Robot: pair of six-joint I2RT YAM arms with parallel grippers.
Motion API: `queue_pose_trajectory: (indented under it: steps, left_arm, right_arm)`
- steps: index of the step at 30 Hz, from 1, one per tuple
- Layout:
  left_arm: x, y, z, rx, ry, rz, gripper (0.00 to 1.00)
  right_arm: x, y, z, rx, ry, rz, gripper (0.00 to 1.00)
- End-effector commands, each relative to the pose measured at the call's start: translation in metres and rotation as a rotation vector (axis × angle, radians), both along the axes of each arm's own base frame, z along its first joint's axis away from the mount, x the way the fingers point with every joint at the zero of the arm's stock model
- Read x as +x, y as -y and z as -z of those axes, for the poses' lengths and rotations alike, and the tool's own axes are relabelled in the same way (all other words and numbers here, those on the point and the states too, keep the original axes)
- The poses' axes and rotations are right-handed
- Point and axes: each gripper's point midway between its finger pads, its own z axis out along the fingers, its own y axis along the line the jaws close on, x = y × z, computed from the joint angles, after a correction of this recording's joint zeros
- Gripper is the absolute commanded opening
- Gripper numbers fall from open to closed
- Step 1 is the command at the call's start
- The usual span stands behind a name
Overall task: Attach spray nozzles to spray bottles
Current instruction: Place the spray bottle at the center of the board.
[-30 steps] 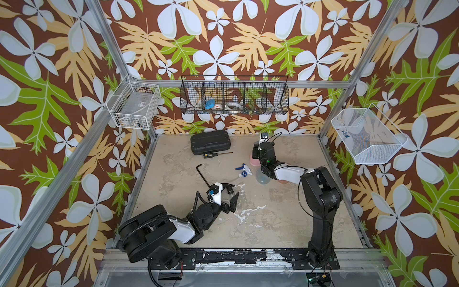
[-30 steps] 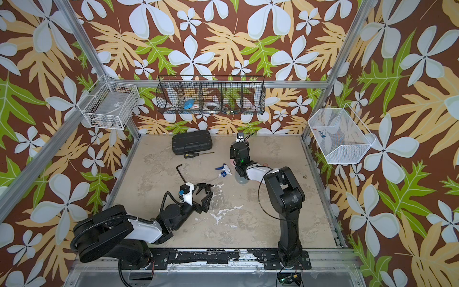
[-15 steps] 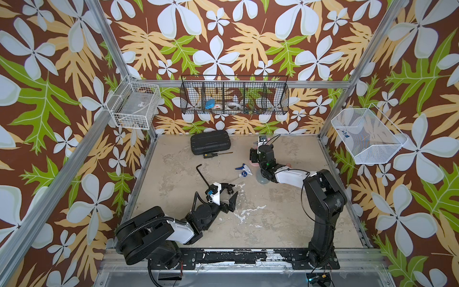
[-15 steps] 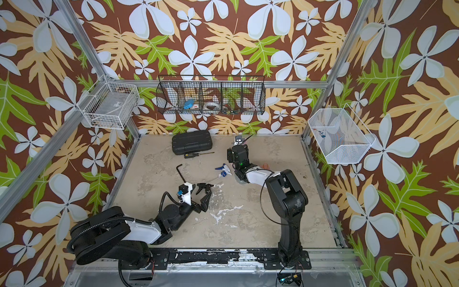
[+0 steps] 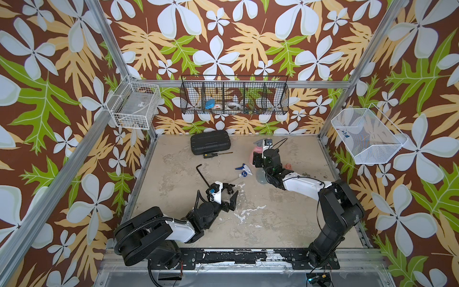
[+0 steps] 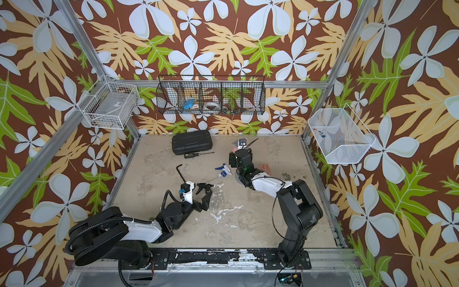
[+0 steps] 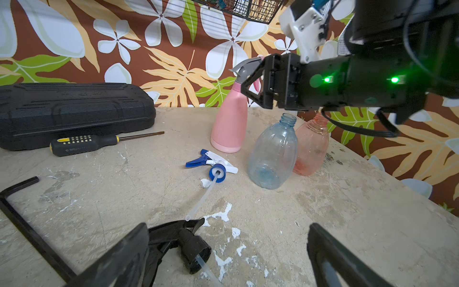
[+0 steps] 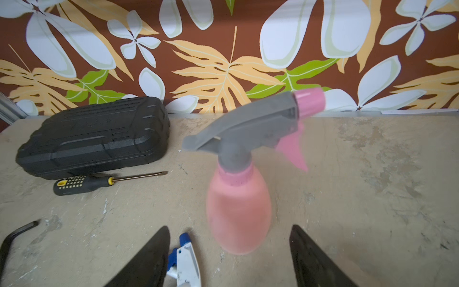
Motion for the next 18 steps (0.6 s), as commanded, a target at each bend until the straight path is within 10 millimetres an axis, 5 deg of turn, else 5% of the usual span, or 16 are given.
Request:
queue_pose_trajectory:
  steps: [1, 6, 14, 18]
  left_arm:
    - [0.006, -0.008, 0.002, 0.033, -0.009, -0.061, 1.00]
    - [0.004, -0.019, -0.007, -0.004, -0.024, -0.097, 1.00]
    - [0.011, -0.041, -0.005, -0.001, -0.034, -0.214, 1.00]
    - [0.011, -0.036, -0.005, 0.007, -0.029, -0.188, 1.00]
  right_arm:
    - [-0.017, 0.005, -0.008, 0.041, 0.007, 0.016, 0.74]
    - [-0.038, 0.024, -0.015, 0.096, -0.025, 0.031, 0.71]
    - [-0.032, 0.022, -0.001, 0.047, -0.116, 0.011, 0.68]
    - [-0.030, 0.023, 0.005, 0.036, -0.116, 0.021, 0.65]
